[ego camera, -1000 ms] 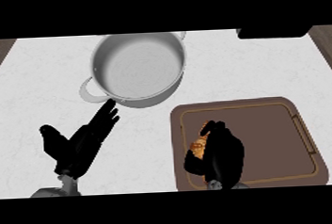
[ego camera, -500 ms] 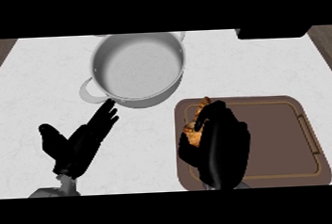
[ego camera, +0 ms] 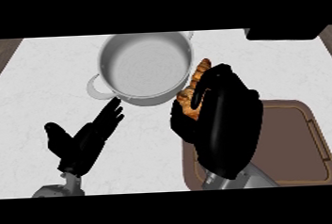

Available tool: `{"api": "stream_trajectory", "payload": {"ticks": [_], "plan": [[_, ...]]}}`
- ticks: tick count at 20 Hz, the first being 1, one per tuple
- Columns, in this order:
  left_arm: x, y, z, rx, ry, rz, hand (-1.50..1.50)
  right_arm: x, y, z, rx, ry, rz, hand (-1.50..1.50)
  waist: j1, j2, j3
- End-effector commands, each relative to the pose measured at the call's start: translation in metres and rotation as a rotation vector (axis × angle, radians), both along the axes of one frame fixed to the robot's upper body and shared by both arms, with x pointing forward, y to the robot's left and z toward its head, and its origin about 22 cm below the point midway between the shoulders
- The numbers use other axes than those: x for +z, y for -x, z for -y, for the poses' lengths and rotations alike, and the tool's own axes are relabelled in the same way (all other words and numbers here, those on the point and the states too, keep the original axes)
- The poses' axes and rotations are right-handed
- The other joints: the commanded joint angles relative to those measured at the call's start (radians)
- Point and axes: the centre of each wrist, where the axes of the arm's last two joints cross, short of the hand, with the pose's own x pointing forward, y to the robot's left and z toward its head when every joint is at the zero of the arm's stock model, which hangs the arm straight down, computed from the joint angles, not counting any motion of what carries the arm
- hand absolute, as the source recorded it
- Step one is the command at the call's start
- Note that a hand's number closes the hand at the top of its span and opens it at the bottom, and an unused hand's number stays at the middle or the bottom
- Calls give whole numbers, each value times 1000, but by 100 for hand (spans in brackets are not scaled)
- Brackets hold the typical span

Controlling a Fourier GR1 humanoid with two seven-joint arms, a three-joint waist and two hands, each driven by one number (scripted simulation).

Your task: Pick the croissant from the tray and place it in the pot

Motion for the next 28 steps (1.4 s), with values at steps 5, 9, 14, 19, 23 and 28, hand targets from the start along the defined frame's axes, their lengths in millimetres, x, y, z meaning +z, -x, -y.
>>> {"api": "stream_trajectory", "payload": {"ticks": [5,9,14,19,23,28], "plan": [[-4,-5,6,-26,-9,15,0,57,-40,-13,-211,-138,-59,150,34,16,-1],[5,-10,8,-56,1,5,0,70,-72,-25,-225,-152,-77,150,49,25,1],[2,-6,12,-61,-9,23,0,84,-112,-33,-213,-163,-141,150,66,34,2],[7,-15,14,-56,7,38,0,74,-145,-35,-197,-166,-163,150,58,39,2],[14,-17,16,-67,-3,49,0,72,-167,-32,-191,-185,-159,150,71,46,3],[9,-19,28,-89,0,47,0,50,-182,-25,-169,-249,-126,150,90,57,3]]}}
